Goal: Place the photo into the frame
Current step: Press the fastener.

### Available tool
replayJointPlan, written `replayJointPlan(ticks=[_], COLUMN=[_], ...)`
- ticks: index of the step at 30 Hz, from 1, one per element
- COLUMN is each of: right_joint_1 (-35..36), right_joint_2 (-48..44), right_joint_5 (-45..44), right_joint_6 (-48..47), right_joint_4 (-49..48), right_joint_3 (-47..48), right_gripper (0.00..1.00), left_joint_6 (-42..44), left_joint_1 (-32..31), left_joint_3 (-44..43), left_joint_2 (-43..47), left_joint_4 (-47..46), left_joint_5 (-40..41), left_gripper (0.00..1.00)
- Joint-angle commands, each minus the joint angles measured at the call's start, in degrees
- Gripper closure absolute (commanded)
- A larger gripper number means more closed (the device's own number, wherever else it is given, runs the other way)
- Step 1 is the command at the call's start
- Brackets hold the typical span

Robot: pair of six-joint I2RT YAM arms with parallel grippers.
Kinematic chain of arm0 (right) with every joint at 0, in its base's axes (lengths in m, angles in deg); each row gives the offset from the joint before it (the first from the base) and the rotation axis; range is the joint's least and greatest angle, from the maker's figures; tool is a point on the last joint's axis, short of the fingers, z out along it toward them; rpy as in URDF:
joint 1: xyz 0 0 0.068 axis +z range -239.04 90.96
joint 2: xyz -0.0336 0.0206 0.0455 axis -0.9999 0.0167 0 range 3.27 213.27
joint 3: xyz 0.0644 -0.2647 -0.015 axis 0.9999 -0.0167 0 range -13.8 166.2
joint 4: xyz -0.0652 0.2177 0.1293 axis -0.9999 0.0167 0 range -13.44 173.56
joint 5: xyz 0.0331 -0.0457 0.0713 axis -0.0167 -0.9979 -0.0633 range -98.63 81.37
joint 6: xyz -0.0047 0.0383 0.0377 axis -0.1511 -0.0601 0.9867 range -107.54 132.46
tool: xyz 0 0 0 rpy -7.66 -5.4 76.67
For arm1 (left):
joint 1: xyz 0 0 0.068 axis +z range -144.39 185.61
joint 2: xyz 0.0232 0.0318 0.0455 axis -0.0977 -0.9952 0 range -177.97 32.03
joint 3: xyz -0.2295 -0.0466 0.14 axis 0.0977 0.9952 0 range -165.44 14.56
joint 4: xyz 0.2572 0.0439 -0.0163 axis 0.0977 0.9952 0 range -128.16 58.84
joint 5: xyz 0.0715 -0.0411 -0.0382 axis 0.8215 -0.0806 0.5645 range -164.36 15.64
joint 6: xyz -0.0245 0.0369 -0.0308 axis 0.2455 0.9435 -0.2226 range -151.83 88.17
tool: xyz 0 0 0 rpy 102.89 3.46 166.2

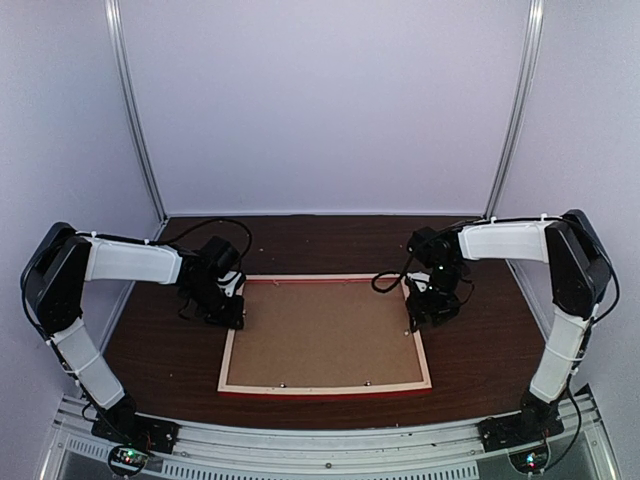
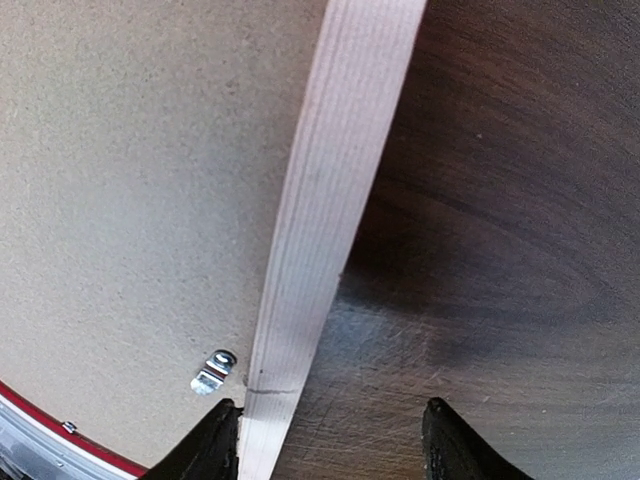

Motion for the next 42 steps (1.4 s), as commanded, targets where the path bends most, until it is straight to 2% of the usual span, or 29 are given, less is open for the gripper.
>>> replayJointPlan(ticks=[1,15,42], right_joint_1=[0.6,1.5,3.0], right_joint_2=[-2.3,-0.6,2.4], right_joint_5=[-0.7,0.9,0.8], right_joint_6=[-0.2,0.3,1.9], right_joint_4=[0.6,-2.5,-6.2], right_joint_3=[-0.1,-2.5,-1.5], right_gripper=[0.38,0.39,0.43], left_joint_6=[-0.2,-0.4,-0.4], left_joint_1=[-0.4,-0.4,-0.4], left_joint_3=[-0.4,-0.3,-0.2], left_joint_2=[0.9,0.8,0.7], left_joint_4=[1.1,1.1,1.0], left_joint_5=[0.5,0.4,0.2], left_gripper=[0.64,0.64,0.64])
